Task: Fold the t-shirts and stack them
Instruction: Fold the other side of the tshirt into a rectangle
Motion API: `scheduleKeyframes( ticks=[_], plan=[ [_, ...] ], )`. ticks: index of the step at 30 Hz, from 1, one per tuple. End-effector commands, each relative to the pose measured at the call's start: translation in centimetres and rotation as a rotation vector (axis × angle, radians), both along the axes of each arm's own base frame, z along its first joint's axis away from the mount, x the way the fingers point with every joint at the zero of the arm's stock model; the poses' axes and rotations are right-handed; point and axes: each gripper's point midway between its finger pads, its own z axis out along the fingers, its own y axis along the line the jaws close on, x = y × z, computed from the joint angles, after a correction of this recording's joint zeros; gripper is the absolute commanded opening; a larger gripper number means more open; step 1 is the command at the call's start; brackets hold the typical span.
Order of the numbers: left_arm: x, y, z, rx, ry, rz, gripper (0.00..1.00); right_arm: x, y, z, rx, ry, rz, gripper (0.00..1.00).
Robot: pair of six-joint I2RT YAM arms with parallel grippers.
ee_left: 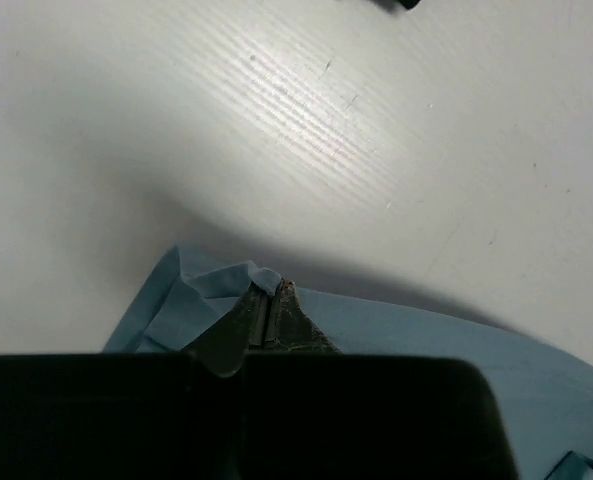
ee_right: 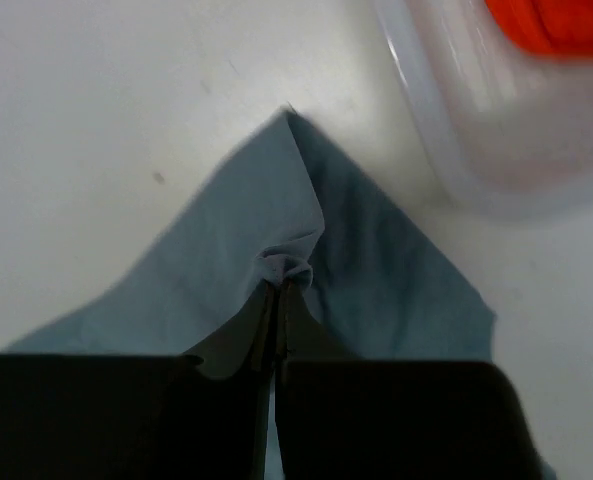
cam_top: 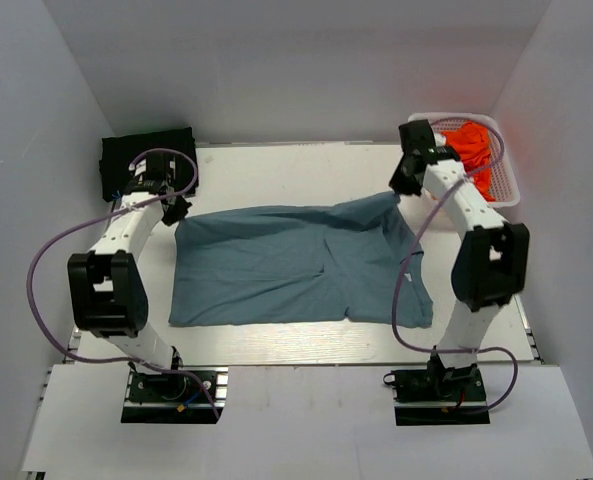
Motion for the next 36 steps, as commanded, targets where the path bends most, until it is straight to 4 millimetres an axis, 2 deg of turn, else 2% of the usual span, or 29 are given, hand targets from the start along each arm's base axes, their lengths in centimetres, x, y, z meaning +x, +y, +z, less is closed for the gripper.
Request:
scheduleKeyframes(
  ticks=[1, 2, 3, 4, 5, 6, 8, 9, 12, 14, 15, 16, 21, 24, 26, 28, 29, 30, 31, 32, 33, 34, 35, 36],
  plan=[
    [-3.0, 0.6, 1.4, 0.018, -0.014, 0.061, 0.0, -6.7, -1.8, -0.5, -0.021, 0.125, -0.045, 0.0],
    [-3.5, 0.9, 1.6, 0.012, -0.022, 0.078, 0.0, -7.8, -1.9, 1.6, -0.009, 0.084, -0.045, 0.0],
    [-4.6, 0.9, 1.2, 0.013, -0.007, 0.078, 0.0, -9.8, -2.3, 0.5, -0.024, 0.147, -0.045, 0.0],
    [-4.9, 1.0, 1.5, 0.008, -0.023, 0.105, 0.0, -10.5, -2.4, 0.5, -0.026, 0.16, -0.043, 0.0],
    [-5.3, 1.0, 2.7, 0.006, -0.058, 0.106, 0.0, -11.3, -2.5, 1.9, -0.016, 0.135, -0.042, 0.0],
    [-6.0, 1.0, 2.4, 0.001, -0.054, 0.113, 0.0, -12.9, -2.7, 1.0, -0.018, 0.186, -0.035, 0.0],
    [-6.7, 0.1, 2.6, -0.03, -0.067, 0.097, 0.0, -14.2, -2.7, 2.2, 0.0, 0.158, -0.03, 0.0],
    [-7.5, 0.1, 2.4, -0.035, -0.069, 0.104, 0.0, -15.6, -2.9, 1.5, -0.002, 0.191, -0.025, 0.0],
    [-9.1, 0.1, 1.1, -0.041, -0.044, 0.112, 0.0, -18.0, -2.7, 0.8, 0.026, 0.211, -0.01, 0.0],
    [-10.1, 0.5, 0.5, -0.036, -0.026, 0.136, 0.0, -18.7, -2.9, -0.1, 0.031, 0.222, -0.016, 0.0],
    [-10.6, 0.5, 0.3, -0.035, -0.007, 0.137, 0.0, -19.7, -2.9, 0.0, 0.034, 0.232, -0.01, 0.0],
    [-11.1, 0.6, -0.1, -0.031, 0.005, 0.149, 0.0, -20.7, -3.0, -0.8, 0.038, 0.271, -0.013, 0.0],
    [-14.0, 0.4, -2.4, -0.044, 0.082, 0.164, 0.0, -22.9, -3.3, -1.6, 0.046, 0.296, -0.032, 0.0],
    [-15.5, 0.5, -3.5, -0.049, 0.128, 0.204, 0.0, -25.0, -3.4, -3.9, 0.053, 0.354, -0.042, 0.0],
    [-17.2, 1.0, -4.4, -0.026, 0.196, 0.259, 0.05, -27.1, -3.5, -5.8, 0.067, 0.405, -0.053, 0.0],
    [-17.6, 1.6, -4.1, 0.007, 0.233, 0.283, 0.15, -27.9, -3.1, -6.6, 0.097, 0.409, -0.053, 0.1],
    [-17.6, 1.8, -4.4, 0.014, 0.258, 0.299, 0.33, -29.1, -3.3, -8.0, 0.095, 0.447, -0.057, 0.2],
    [-17.7, 1.9, -4.3, 0.025, 0.274, 0.302, 0.44, -29.5, -3.5, -8.3, 0.086, 0.454, -0.062, 0.48],
    [-17.1, 1.9, -3.8, 0.024, 0.268, 0.302, 0.56, -29.7, -3.8, -8.6, 0.074, 0.46, -0.069, 0.62],
    [-17.2, 2.1, -3.6, 0.037, 0.286, 0.306, 0.75, -30.0, -4.0, -8.7, 0.064, 0.469, -0.07, 0.75],
    [-17.1, 2.1, -3.3, 0.038, 0.289, 0.306, 0.8, -29.9, -4.4, -8.6, 0.04, 0.464, -0.072, 0.9],
    [-16.3, 2.3, -2.4, 0.046, 0.269, 0.311, 0.87, -29.4, -4.4, -8.0, 0.036, 0.449, -0.069, 0.9],
    [-16.4, 2.6, -1.9, 0.06, 0.274, 0.316, 0.92, -28.9, -4.5, -7.3, 0.027, 0.434, -0.065, 0.9],
    [-16.0, 2.6, -1.4, 0.061, 0.259, 0.309, 0.92, -28.5, -5.1, -6.8, -0.005, 0.416, -0.071, 0.9]
  ],
)
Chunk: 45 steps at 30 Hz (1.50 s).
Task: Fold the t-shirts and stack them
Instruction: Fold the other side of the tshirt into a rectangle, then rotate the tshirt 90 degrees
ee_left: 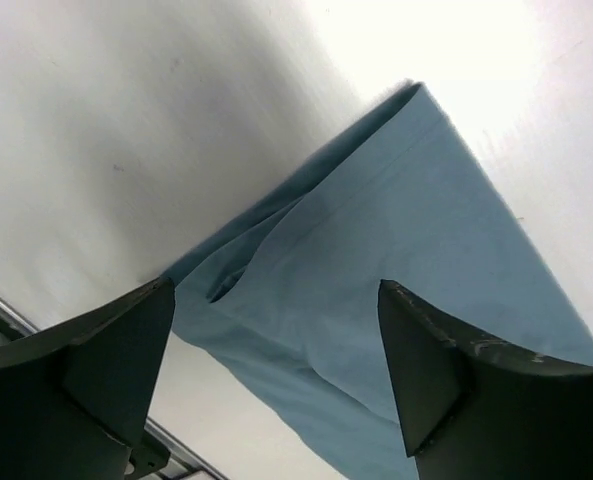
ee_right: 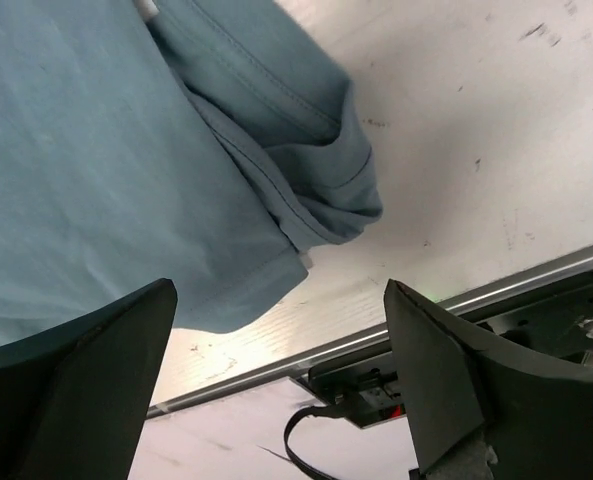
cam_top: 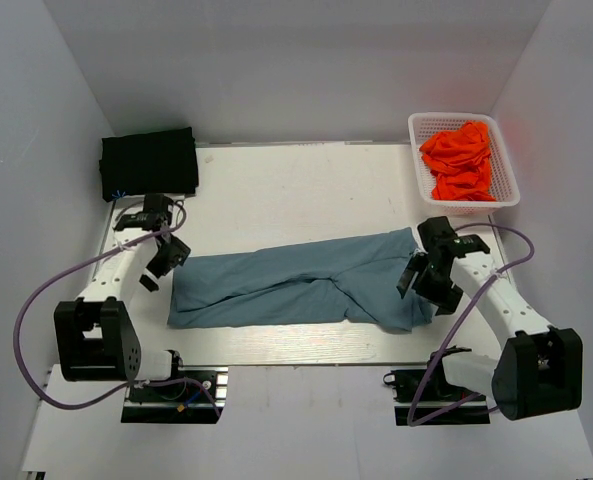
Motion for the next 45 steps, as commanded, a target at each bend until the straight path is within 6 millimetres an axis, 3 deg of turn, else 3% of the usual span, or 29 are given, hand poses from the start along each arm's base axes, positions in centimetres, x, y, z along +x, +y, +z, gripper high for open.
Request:
scheduleKeyframes(
  ticks=[1, 5, 6, 8, 9, 10, 11, 14, 16, 19, 21, 22, 24, 25, 28, 32, 34, 36, 37, 38, 40, 41, 43, 44, 45],
  plan=[
    [1.2, 1.3, 4.0, 0.066, -0.074, 0.018, 0.93, 2.9, -0.8, 3.1, -0.049, -0.118, 0.0, 0.9],
    [2.8, 0.2, 6.7, 0.014, -0.204, -0.06, 0.99, 5.7, 0.1, 5.8, -0.02, -0.225, 0.064, 0.9],
    [4.1, -1.3, 7.2, -0.045, -0.277, -0.112, 0.99, 6.4, 0.4, 6.5, -0.01, -0.256, 0.09, 0.9],
    [4.5, -2.8, 6.6, -0.112, -0.321, -0.173, 0.99, 7.8, 2.6, 7.2, 0.094, -0.32, 0.167, 0.9],
    [5.7, -4.7, 7.4, -0.197, -0.408, -0.233, 0.99, 8.4, 3.3, 7.1, 0.121, -0.345, 0.192, 0.9],
    [5.3, -5.6, 5.8, -0.245, -0.392, -0.254, 0.99, 8.8, 5.2, 7.5, 0.223, -0.37, 0.235, 0.9],
    [5.4, -6.4, 5.4, -0.29, -0.404, -0.278, 0.99, 9.2, 5.8, 7.3, 0.247, -0.387, 0.254, 0.9],
    [4.9, -8.8, 3.0, -0.41, -0.394, -0.316, 0.99, 9.7, 7.4, 5.9, 0.314, -0.384, 0.278, 0.9],
    [3.9, -8.8, 0.9, -0.418, -0.331, -0.303, 0.99, 10.6, 7.8, 4.6, 0.316, -0.379, 0.28, 0.9],
    [2.8, -8.0, -1.2, -0.386, -0.261, -0.261, 0.99, 11.6, 8.3, 2.6, 0.324, -0.343, 0.262, 0.9],
    [2.1, -7.5, -2.5, -0.365, -0.209, -0.241, 0.99, 11.4, 8.7, 1.0, 0.34, -0.281, 0.243, 0.9],
    [1.4, -7.3, -2.8, -0.362, -0.18, -0.221, 0.99, 10.7, 8.7, -0.8, 0.337, -0.227, 0.235, 0.9],
    [0.4, -6.8, -4.0, -0.342, -0.119, -0.182, 0.99, 10.7, 8.8, -2.0, 0.344, -0.212, 0.223, 0.9],
    [-0.7, -6.5, -4.9, -0.332, -0.055, -0.157, 0.99, 10.5, 8.6, -3.4, 0.333, -0.172, 0.209, 0.9],
    [-2.6, -5.8, -6.3, -0.304, 0.057, -0.107, 0.99, 11.2, 7.0, -5.0, 0.231, -0.13, 0.161, 0.9],
    [-4.6, -5.8, -8.1, -0.309, 0.168, -0.081, 0.99, 12.7, 6.9, -7.3, 0.192, -0.069, 0.159, 0.9],
    [-4.8, -6.2, -8.3, -0.33, 0.183, -0.081, 0.99, 15.4, 7.0, -6.5, 0.161, -0.111, 0.171, 0.9],
    [-5.8, -6.8, -9.0, -0.338, 0.236, -0.097, 0.99, 17.0, 7.0, -7.8, 0.141, -0.081, 0.181, 0.9],
    [-5.9, -7.1, -8.9, -0.346, 0.238, -0.108, 0.99, 18.8, 7.7, -6.9, 0.148, -0.111, 0.195, 0.9],
    [-6.8, -7.3, -9.1, -0.345, 0.281, -0.115, 0.99, 20.2, 8.1, -7.7, 0.145, -0.094, 0.204, 0.9],
    [-7.4, -8.0, -9.1, -0.34, 0.322, -0.133, 0.99, 21.2, 8.4, -7.8, 0.127, -0.079, 0.206, 0.9],
    [-8.0, -8.0, -9.2, -0.327, 0.35, -0.125, 0.99, 23.9, 9.4, -6.7, 0.14, -0.137, 0.215, 0.9],
    [-9.6, -8.9, -8.9, -0.346, 0.417, -0.141, 0.99, 25.8, 11.1, -7.3, 0.173, -0.149, 0.232, 0.9],
    [-10.5, -9.3, -9.0, -0.354, 0.444, -0.137, 0.99, 27.7, 11.9, -6.3, 0.186, -0.194, 0.232, 0.9],
    [-11.4, -10.1, -8.9, -0.392, 0.473, -0.146, 0.99, 27.9, 12.1, -8.4, 0.184, -0.153, 0.225, 0.9]
  ],
)
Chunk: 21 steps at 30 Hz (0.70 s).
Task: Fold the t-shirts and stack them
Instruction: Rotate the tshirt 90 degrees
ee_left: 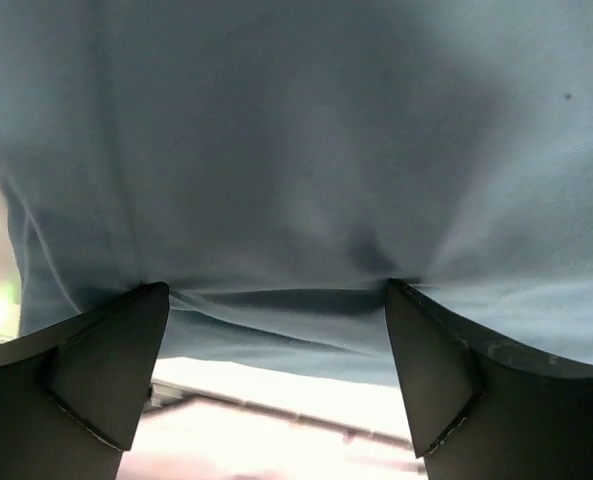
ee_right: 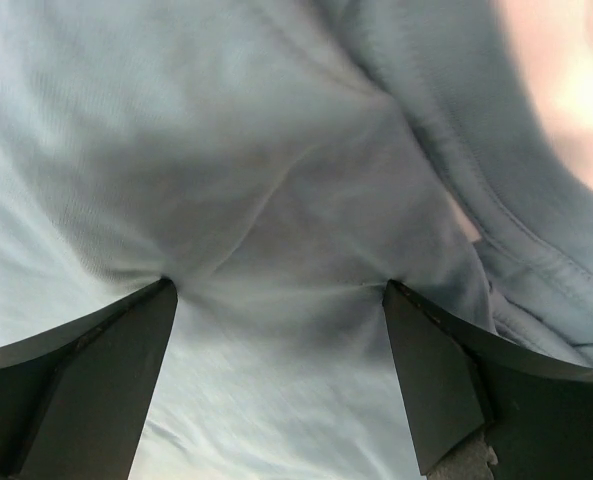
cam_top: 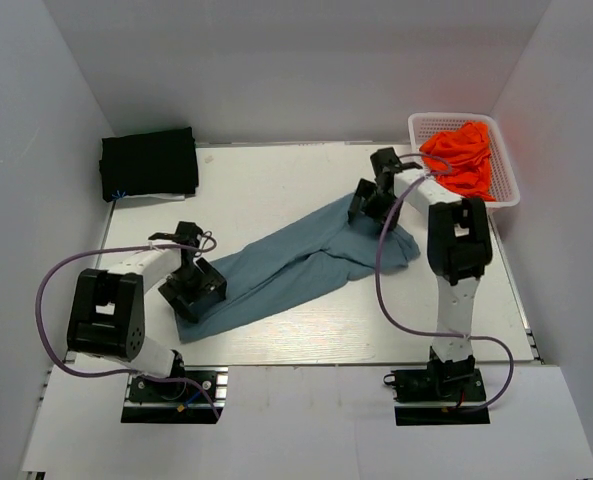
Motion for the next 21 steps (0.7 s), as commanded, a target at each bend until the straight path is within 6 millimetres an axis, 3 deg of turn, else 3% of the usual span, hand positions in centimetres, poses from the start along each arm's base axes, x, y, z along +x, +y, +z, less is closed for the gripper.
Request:
scheduleKeyframes(
  ticks=[1, 2, 3, 5, 6, 7, 9, 10, 11, 14, 15, 17, 18, 21],
  plan=[
    [-7.2, -1.7, -1.4, -0.048, 0.256, 0.01, 0.99, 4.9, 2.6, -2.8, 0.035, -0.067, 0.037, 0.9],
    [-7.9, -2.4, -1.3, -0.067, 0.263, -0.023, 0.99, 6.7, 3.5, -1.5, 0.058, -0.109, 0.036, 0.9],
    [-8.7, -3.4, -1.2, -0.109, 0.287, -0.022, 0.99, 7.0, 4.0, -3.7, 0.056, -0.077, 0.041, 0.9],
    [-9.9, -5.0, -0.9, -0.155, 0.318, -0.069, 0.99, 9.7, 6.5, -1.7, 0.11, -0.158, 0.058, 0.9],
    [-10.4, -5.9, -0.6, -0.191, 0.332, -0.091, 0.99, 9.9, 7.1, -2.5, 0.11, -0.155, 0.054, 0.9],
    [-9.9, -6.8, -0.1, -0.218, 0.318, -0.117, 0.99, 11.2, 9.0, -2.2, 0.128, -0.212, 0.072, 0.9],
    [-10.1, -8.9, 0.6, -0.253, 0.333, -0.236, 0.99, 11.6, 10.6, -2.6, 0.159, -0.227, 0.086, 0.9],
    [-11.2, -9.0, 0.6, -0.24, 0.406, -0.275, 0.99, 12.8, 11.8, -1.7, 0.186, -0.273, 0.096, 0.9],
    [-12.3, -9.7, 0.9, -0.244, 0.447, -0.358, 0.99, 12.7, 12.8, -2.2, 0.2, -0.269, 0.107, 0.9],
    [-12.9, -11.9, 1.8, -0.271, 0.497, -0.459, 0.99, 13.2, 14.9, -1.6, 0.25, -0.284, 0.118, 0.9],
    [-12.3, -13.4, 2.4, -0.28, 0.465, -0.524, 0.99, 13.3, 15.2, -1.4, 0.26, -0.292, 0.121, 0.9],
    [-11.3, -14.4, 3.3, -0.253, 0.437, -0.575, 0.99, 12.8, 15.5, -0.9, 0.264, -0.294, 0.132, 0.9],
    [-9.4, -16.0, 4.4, -0.259, 0.354, -0.629, 0.99, 12.5, 15.9, -0.8, 0.259, -0.299, 0.151, 0.9],
    [-7.1, -18.7, 6.8, -0.287, 0.228, -0.688, 0.99, 12.6, 14.8, 2.2, 0.214, -0.354, 0.178, 0.9]
  ],
)
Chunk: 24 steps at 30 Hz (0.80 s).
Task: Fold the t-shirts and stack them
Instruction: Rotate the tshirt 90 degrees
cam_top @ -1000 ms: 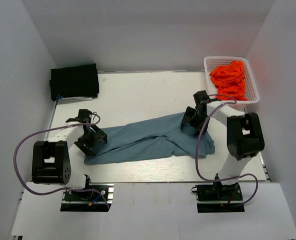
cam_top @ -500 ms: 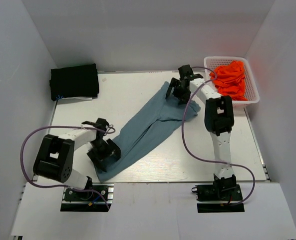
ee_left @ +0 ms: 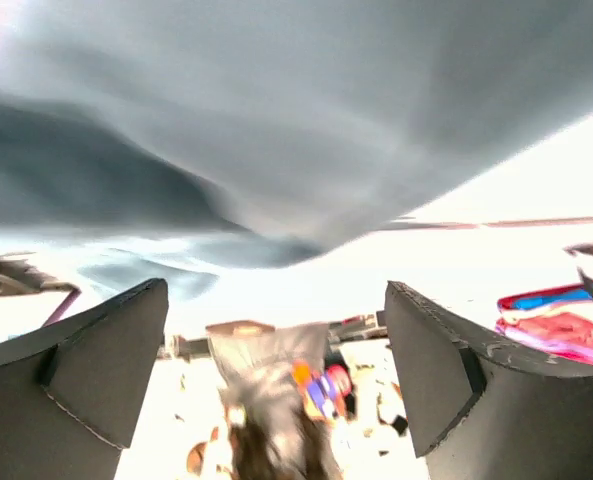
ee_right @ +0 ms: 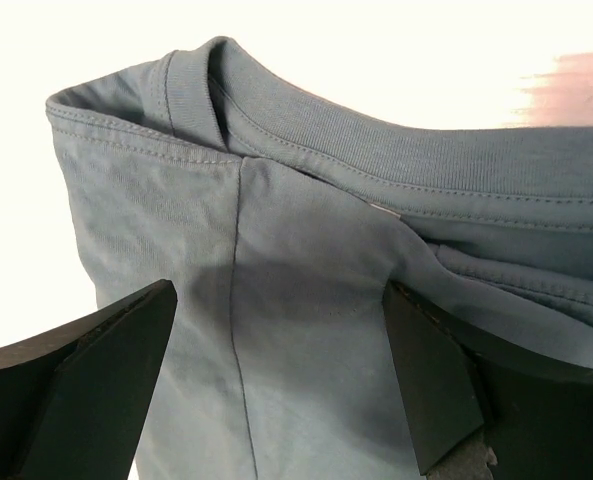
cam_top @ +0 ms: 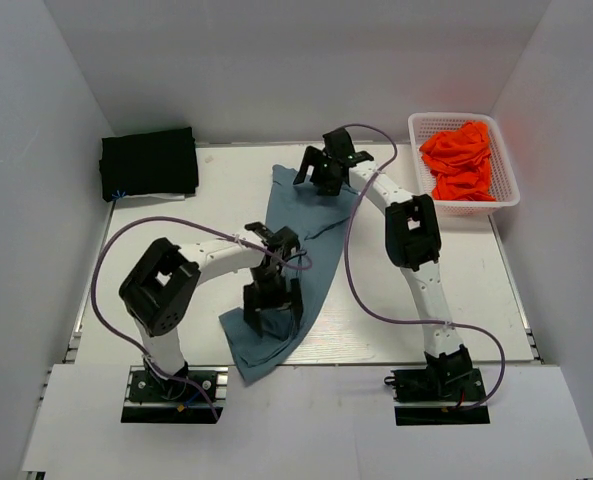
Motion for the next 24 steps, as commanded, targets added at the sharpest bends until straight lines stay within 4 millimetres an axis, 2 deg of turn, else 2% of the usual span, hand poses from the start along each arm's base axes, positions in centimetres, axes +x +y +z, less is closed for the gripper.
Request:
scheduleKeyframes(
  ticks=[1, 2, 3, 4, 5, 6, 7, 8, 9, 10, 11, 13, 14, 15, 16, 17, 18, 21, 24],
  plan=[
    [1.6, -2.0, 4.0, -0.096, -0.118, -0.073, 0.99, -0.5, -1.8, 0.5, -0.081, -0.017, 0.013, 0.9],
    [2.3, -2.0, 5.0, -0.107, -0.182, -0.076, 0.99, -0.6, -2.1, 1.4, -0.094, -0.029, 0.015, 0.9],
    [2.7, -1.7, 6.0, -0.097, -0.213, -0.078, 0.99, -1.0, -2.4, 4.3, -0.107, -0.07, 0.033, 0.9],
    [3.0, -1.5, 6.6, -0.092, -0.245, -0.08, 0.99, -1.7, -3.2, 4.0, -0.154, -0.062, 0.033, 0.9],
    [3.9, -0.6, 7.0, -0.051, -0.3, -0.061, 0.99, -2.1, -3.4, 4.7, -0.164, -0.07, 0.039, 0.9],
    [4.1, 0.2, 8.5, -0.042, -0.35, -0.061, 0.99, -3.0, -3.9, 7.3, -0.175, -0.107, 0.044, 0.9],
    [4.4, 1.2, 8.9, 0.001, -0.376, -0.012, 0.99, -5.0, -3.9, 6.2, -0.203, -0.058, 0.07, 0.9],
    [5.3, 2.6, 9.5, 0.066, -0.451, 0.009, 0.99, -5.6, -4.4, 7.7, -0.223, -0.084, 0.059, 0.9],
    [5.3, 4.0, 9.8, 0.111, -0.471, 0.038, 0.99, -7.0, -4.9, 8.0, -0.244, -0.072, 0.053, 0.9],
    [6.2, 5.3, 11.0, 0.151, -0.565, 0.099, 0.99, -9.3, -4.6, 7.7, -0.275, -0.057, 0.072, 0.9],
    [6.0, 6.3, 10.9, 0.185, -0.585, 0.124, 0.99, -10.1, -4.8, 7.6, -0.294, -0.054, 0.072, 0.9],
    [6.2, 7.5, 11.8, 0.197, -0.659, 0.169, 0.99, -13.9, -4.2, 7.0, -0.32, -0.019, 0.102, 0.9],
    [6.2, 7.9, 11.8, 0.209, -0.674, 0.214, 0.99, -15.1, -3.6, 6.9, -0.323, -0.014, 0.122, 0.9],
    [6.2, 8.3, 11.9, 0.211, -0.689, 0.218, 0.99, -16.8, -3.7, 5.7, -0.328, 0.05, 0.099, 0.9],
    [6.5, 8.7, 12.3, 0.224, -0.723, 0.241, 0.99, -18.2, -4.0, 5.4, -0.335, 0.072, 0.1, 0.9],
    [6.6, 9.1, 12.6, 0.224, -0.747, 0.279, 0.99, -20.6, -3.4, 4.1, -0.353, 0.121, 0.113, 0.9],
    [6.5, 9.5, 12.6, 0.233, -0.76, 0.281, 0.99, -21.3, -3.2, 3.9, -0.353, 0.133, 0.108, 0.9],
    [6.8, 10.0, 12.8, 0.231, -0.803, 0.307, 0.99, -24.3, -2.7, 1.6, -0.365, 0.211, 0.129, 0.9],
    [6.6, 10.2, 12.3, 0.212, -0.817, 0.316, 0.99, -25.5, -2.4, -0.4, -0.393, 0.253, 0.121, 0.9]
  ],
)
